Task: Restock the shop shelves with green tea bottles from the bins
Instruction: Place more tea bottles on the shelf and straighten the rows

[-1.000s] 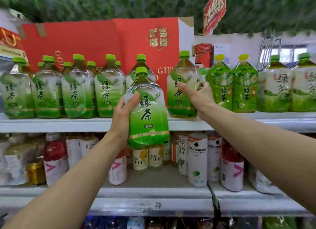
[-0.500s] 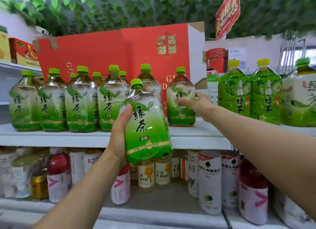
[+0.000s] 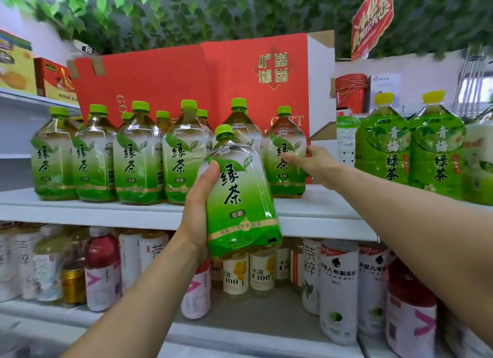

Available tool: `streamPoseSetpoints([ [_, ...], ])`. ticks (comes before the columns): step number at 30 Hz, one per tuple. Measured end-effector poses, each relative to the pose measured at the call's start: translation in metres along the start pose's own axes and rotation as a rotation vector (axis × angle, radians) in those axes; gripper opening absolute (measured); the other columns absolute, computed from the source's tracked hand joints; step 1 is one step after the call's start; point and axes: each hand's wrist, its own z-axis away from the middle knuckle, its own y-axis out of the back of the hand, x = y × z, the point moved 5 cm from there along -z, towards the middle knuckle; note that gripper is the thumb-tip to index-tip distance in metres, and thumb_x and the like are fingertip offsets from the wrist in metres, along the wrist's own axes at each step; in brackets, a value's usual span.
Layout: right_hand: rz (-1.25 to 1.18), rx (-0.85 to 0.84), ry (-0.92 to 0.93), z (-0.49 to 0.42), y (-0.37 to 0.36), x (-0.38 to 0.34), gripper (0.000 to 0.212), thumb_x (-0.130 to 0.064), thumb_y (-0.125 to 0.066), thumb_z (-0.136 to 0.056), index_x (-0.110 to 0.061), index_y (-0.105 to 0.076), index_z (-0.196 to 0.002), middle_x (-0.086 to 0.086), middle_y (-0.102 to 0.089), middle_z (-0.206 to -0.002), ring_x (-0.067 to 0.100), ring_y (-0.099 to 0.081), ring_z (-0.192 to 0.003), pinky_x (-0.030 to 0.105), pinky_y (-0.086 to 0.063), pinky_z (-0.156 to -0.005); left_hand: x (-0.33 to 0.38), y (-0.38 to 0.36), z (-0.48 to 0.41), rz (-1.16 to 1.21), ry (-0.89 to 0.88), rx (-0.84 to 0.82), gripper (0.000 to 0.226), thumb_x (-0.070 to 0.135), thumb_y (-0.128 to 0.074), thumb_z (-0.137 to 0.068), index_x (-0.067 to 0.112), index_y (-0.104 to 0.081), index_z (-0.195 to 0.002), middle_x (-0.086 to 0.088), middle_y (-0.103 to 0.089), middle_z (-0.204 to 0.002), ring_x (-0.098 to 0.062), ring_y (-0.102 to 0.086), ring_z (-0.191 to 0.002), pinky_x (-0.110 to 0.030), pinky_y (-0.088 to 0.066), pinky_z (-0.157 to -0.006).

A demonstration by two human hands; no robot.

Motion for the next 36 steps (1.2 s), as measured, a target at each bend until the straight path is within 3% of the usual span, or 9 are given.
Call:
streamPoseSetpoints([
  [4, 0.016, -0.012, -0.004, 0.003, 0.0, -0.003, 0.023, -0.039, -0.072, -0.087, -0.022, -0.061, -0.097, 0.001, -0.068, -0.101, 0.028, -0.063, -0.112, 0.042, -0.051, -0.094, 0.002, 0.0, 0.001, -0.025, -0.013, 0.037, 0.074, 0.054, -0.065, -0.081, 0.008, -0.056, -0.138, -0.027, -0.06, -0.134, -0.05, -0.057, -0.122, -0.069, -0.043, -0.102],
  [8, 0.248, 0.075, -0.13, 0.012, -0.009, -0.011, 0.063, -0.041, -0.061, -0.096, -0.008, -0.04, -0.144, 0.009, -0.051, -0.144, 0.031, -0.046, -0.131, 0.039, -0.04, -0.104, 0.007, 0.0, 0.005, -0.075, -0.037, 0.083, 0.07, 0.052, -0.058, -0.085, 0.007, -0.054, -0.14, -0.026, -0.06, -0.135, -0.049, -0.058, -0.123, -0.066, -0.045, -0.102],
  [12, 0.145, 0.359, 0.167, 0.078, -0.007, -0.044, 0.072, -0.045, -0.061, -0.093, -0.008, -0.032, -0.148, 0.008, -0.047, -0.14, 0.021, -0.047, -0.126, 0.04, -0.041, -0.104, 0.009, -0.001, 0.015, -0.138, -0.12, 0.143, 0.076, 0.048, -0.069, -0.082, 0.002, -0.05, -0.14, -0.03, -0.059, -0.134, -0.052, -0.057, -0.122, -0.071, -0.043, -0.101],
  [16, -0.01, -0.239, 0.202, 0.157, -0.038, -0.047, 0.095, -0.071, -0.073, -0.066, -0.023, -0.043, -0.143, -0.013, -0.065, -0.11, 0.003, -0.065, -0.097, 0.024, -0.054, -0.078, 0.006, -0.01, 0.026, -0.151, -0.282, 0.196, 0.066, 0.037, -0.066, -0.083, -0.001, -0.047, -0.132, -0.031, -0.059, -0.128, -0.05, -0.06, -0.117, -0.073, -0.045, -0.095],
  [18, -0.041, -0.391, 0.173, 0.171, -0.045, -0.043, 0.079, -0.055, -0.085, -0.061, -0.027, -0.054, -0.127, -0.01, -0.074, -0.106, 0.007, -0.072, -0.093, 0.025, -0.059, -0.076, 0.008, -0.026, 0.029, -0.197, -0.348, 0.224, 0.076, 0.047, -0.07, -0.079, 0.009, -0.045, -0.142, -0.023, -0.056, -0.138, -0.04, -0.06, -0.122, -0.063, -0.049, -0.1],
  [21, -0.162, -0.197, 0.235, 0.167, -0.026, -0.043, 0.074, -0.039, -0.092, -0.058, -0.025, -0.056, -0.121, -0.006, -0.075, -0.105, 0.012, -0.073, -0.095, 0.036, -0.059, -0.085, 0.025, -0.055, 0.021, -0.333, -0.497, 0.162, 0.086, 0.073, -0.069, -0.07, 0.032, -0.047, -0.142, -0.012, -0.057, -0.14, -0.03, -0.058, -0.127, -0.056, -0.047, -0.105],
  [24, -0.219, 0.015, 0.313, 0.157, -0.001, -0.043, 0.082, -0.039, -0.094, -0.057, -0.023, -0.051, -0.124, -0.006, -0.074, -0.106, 0.007, -0.072, -0.094, 0.026, -0.06, -0.078, 0.047, -0.063, -0.006, -0.526, -0.597, 0.154, 0.092, 0.091, -0.034, -0.074, 0.033, -0.042, -0.146, 0.017, -0.055, -0.14, -0.001, -0.052, -0.128, -0.046, -0.042, -0.109],
  [29, -0.269, 0.2, 0.224, 0.128, 0.033, -0.03, 0.078, -0.037, -0.091, -0.064, -0.024, -0.043, -0.124, -0.009, -0.067, -0.107, 0.006, -0.067, -0.097, 0.024, -0.055, -0.079, 0.023, -0.028, -0.035, -1.29, -0.652, 0.289, 0.086, 0.059, -0.058, -0.092, 0.032, -0.011, -0.158, 0.007, -0.003, -0.166, -0.013, 0.0, -0.152, -0.042, -0.003, -0.123],
  [36, -0.162, 0.163, 0.03, 0.098, 0.029, 0.005, 0.087, -0.049, -0.088, -0.061, -0.026, -0.034, -0.125, -0.013, -0.052, -0.1, 0.003, -0.052, -0.089, 0.028, -0.041, -0.084, 0.004, -0.014, -0.044, -1.446, -0.74, 0.385, 0.098, 0.035, -0.076, -0.084, 0.028, -0.014, -0.159, -0.005, -0.003, -0.167, -0.023, -0.002, -0.155, -0.045, -0.016, -0.125],
])
